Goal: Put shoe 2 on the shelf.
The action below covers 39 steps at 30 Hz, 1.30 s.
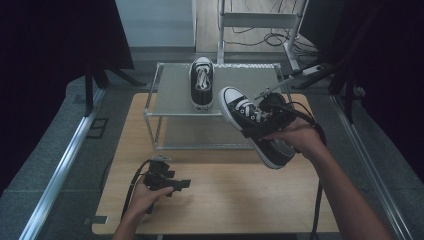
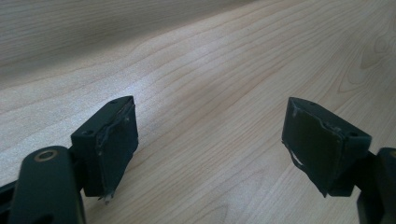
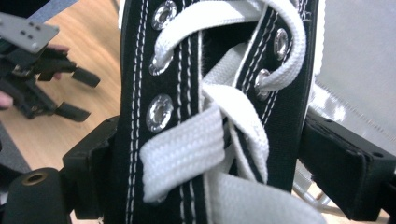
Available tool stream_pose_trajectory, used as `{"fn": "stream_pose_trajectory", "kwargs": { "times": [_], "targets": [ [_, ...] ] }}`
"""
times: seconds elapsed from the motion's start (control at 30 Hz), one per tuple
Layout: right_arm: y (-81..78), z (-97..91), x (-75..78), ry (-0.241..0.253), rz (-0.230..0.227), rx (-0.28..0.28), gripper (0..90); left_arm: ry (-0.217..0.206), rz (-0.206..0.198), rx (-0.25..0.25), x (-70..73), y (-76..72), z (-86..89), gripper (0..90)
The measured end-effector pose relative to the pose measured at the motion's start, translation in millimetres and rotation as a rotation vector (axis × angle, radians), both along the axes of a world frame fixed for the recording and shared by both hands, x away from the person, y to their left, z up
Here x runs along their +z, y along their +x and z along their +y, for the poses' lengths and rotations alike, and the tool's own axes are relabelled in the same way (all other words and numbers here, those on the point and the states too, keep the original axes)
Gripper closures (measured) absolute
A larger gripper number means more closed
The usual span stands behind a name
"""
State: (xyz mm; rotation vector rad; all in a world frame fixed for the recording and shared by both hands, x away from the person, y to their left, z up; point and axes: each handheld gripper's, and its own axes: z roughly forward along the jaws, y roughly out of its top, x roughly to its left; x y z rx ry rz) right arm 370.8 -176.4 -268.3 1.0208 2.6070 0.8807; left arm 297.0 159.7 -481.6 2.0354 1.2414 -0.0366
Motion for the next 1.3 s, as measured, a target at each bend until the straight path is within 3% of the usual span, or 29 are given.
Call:
{"fn": "stream_pose_trajectory", "kwargs": {
  "times": [0.57,0.77,1.1,1.3],
  "targets": [
    [46.6,14.0,13.7,0.006,0.002,-0.073,11.5,-0.019,0.003,0.007,2.8,2.9,5.4,18.9],
    [63.9,21.7,17.5,-0.015,0.006,-0.141,11.6,-0.023,0.002,-0.001,2.5,1.5,4.6,18.9],
    [100.9,44.8,16.1,-0.001,0.037,-0.235,11.5,-0.044,-0.008,0.010,6.9,-0.8,8.6,18.9],
    [125.0,61.3,16.5,-0.008,0.069,-0.334,11.5,-0.049,-0.013,0.006,8.0,-1.9,10.8,18.9]
  ]
}}
